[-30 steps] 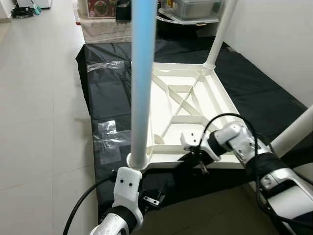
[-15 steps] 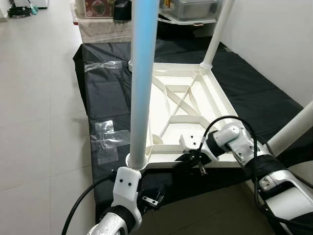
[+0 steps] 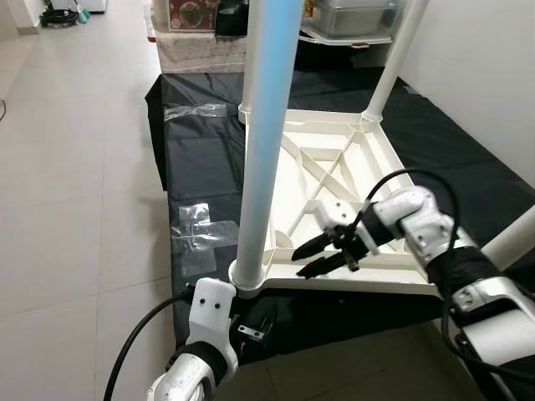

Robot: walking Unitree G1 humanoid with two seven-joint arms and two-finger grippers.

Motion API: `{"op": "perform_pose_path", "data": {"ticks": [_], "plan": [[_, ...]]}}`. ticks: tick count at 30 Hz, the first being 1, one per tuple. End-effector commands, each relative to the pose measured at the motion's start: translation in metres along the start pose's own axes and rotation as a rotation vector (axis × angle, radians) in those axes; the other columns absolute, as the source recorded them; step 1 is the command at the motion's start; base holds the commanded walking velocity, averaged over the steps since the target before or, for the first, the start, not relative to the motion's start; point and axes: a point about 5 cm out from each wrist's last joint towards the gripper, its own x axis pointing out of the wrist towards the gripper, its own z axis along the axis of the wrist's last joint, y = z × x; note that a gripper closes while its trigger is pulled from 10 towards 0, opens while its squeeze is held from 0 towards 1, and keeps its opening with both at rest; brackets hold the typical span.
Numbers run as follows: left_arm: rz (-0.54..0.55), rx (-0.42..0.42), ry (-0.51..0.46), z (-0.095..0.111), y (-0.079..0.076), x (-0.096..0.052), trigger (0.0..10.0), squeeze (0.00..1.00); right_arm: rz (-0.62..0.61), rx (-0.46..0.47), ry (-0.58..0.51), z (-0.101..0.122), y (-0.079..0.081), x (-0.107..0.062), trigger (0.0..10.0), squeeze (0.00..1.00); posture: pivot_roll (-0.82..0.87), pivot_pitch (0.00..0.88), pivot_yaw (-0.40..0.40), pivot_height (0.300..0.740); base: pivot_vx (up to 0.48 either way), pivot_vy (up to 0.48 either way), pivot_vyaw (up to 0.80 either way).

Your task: Building children table

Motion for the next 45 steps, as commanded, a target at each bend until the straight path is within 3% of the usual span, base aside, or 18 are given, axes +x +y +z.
{"op": "perform_pose_path", "data": {"ticks": [1,4,6,9,10,12,13,14,15,18,20,22,26,29,30,32,38,45], "plan": [[0.000,0.006,0.019,-0.006,0.002,0.001,10.0,0.00,-0.036,0.002,-0.055,0.007,-0.002,-0.009,10.0,0.00,0.03,0.062,-0.099,0.740,0.000,0.000,0.00],[0.005,0.013,0.019,-0.007,0.004,0.002,10.0,0.00,-0.120,0.023,-0.104,0.008,-0.007,-0.012,10.0,0.00,0.03,0.035,-0.098,0.740,0.000,0.000,0.00],[0.016,0.025,0.019,-0.010,0.009,0.004,10.0,0.00,-0.343,0.075,-0.179,0.003,-0.015,-0.016,10.0,0.00,0.04,0.000,-0.089,0.740,0.000,0.000,0.00],[0.020,0.029,0.018,-0.011,0.010,0.005,10.0,0.00,-0.448,0.111,-0.207,-0.001,-0.019,-0.016,10.0,0.00,0.03,0.000,-0.087,0.740,0.000,0.000,0.00],[0.021,0.048,0.013,-0.011,0.013,0.006,10.0,0.00,-0.647,0.168,-0.268,-0.006,-0.024,-0.017,10.0,0.00,0.03,0.000,-0.075,0.740,0.000,0.000,0.00],[0.021,0.048,0.013,-0.011,0.013,0.006,10.0,0.00,-0.647,0.168,-0.268,-0.006,-0.024,-0.017,10.0,0.00,0.03,0.000,-0.075,0.740,0.000,0.000,0.00],[0.027,0.070,0.002,-0.010,0.016,0.008,10.0,0.00,-0.971,0.276,-0.343,-0.021,-0.027,-0.021,10.0,0.00,0.03,0.000,-0.071,0.740,0.000,0.000,0.00],[0.027,0.070,0.002,-0.010,0.016,0.008,10.0,0.00,-0.971,0.276,-0.343,-0.021,-0.027,-0.021,10.0,0.00,0.03,0.000,-0.071,0.740,0.000,0.000,0.00],[0.032,0.079,-0.001,-0.010,0.017,0.009,10.0,0.00,-1.099,0.335,-0.376,-0.028,-0.025,-0.024,10.0,0.00,0.03,0.000,-0.066,0.740,0.000,0.000,0.00],[0.036,0.083,-0.002,-0.010,0.018,0.009,10.0,0.00,-1.161,0.368,-0.392,-0.033,-0.023,-0.025,10.0,0.00,0.03,0.000,-0.066,0.740,0.000,0.000,0.00],[0.037,0.092,-0.003,-0.011,0.020,0.011,10.0,0.00,-1.337,0.438,-0.416,-0.047,-0.011,-0.017,10.0,0.00,0.03,0.000,-0.055,0.740,0.000,0.000,0.00],[0.036,0.094,-0.004,-0.011,0.022,0.012,10.0,0.00,-1.408,0.467,-0.432,-0.052,-0.001,-0.010,10.0,0.00,0.03,0.000,-0.053,0.740,0.000,0.000,0.00],[0.037,0.096,-0.004,-0.012,0.023,0.012,10.0,0.00,-1.462,0.483,-0.454,-0.053,0.009,0.000,10.0,0.00,0.04,0.000,-0.048,0.740,0.000,0.000,0.00],[0.042,0.096,-0.006,-0.012,0.025,0.013,10.0,0.00,-1.507,0.486,-0.506,-0.050,0.024,0.020,10.0,0.00,0.04,0.000,-0.047,0.740,0.000,0.000,0.00],[0.045,0.097,-0.008,-0.012,0.026,0.013,10.0,0.00,-1.501,0.489,-0.505,-0.049,0.029,0.028,10.0,0.00,0.04,0.000,-0.045,0.740,0.000,0.000,0.00],[0.045,0.097,-0.008,-0.012,0.026,0.013,10.0,0.00,-1.501,0.489,-0.505,-0.049,0.029,0.028,10.0,0.00,0.04,0.000,-0.045,0.740,0.000,0.000,0.00],[0.050,0.096,-0.019,-0.013,0.028,0.015,10.0,0.00,-1.413,0.528,-0.447,-0.051,0.051,0.063,10.0,0.00,0.04,0.000,-0.042,0.740,-0.186,0.000,0.00],[0.049,0.097,-0.020,-0.014,0.029,0.015,10.0,0.00,-1.440,0.543,-0.422,-0.051,0.060,0.072,10.0,0.00,0.04,0.000,-0.043,0.740,-0.331,0.000,0.00]]}}
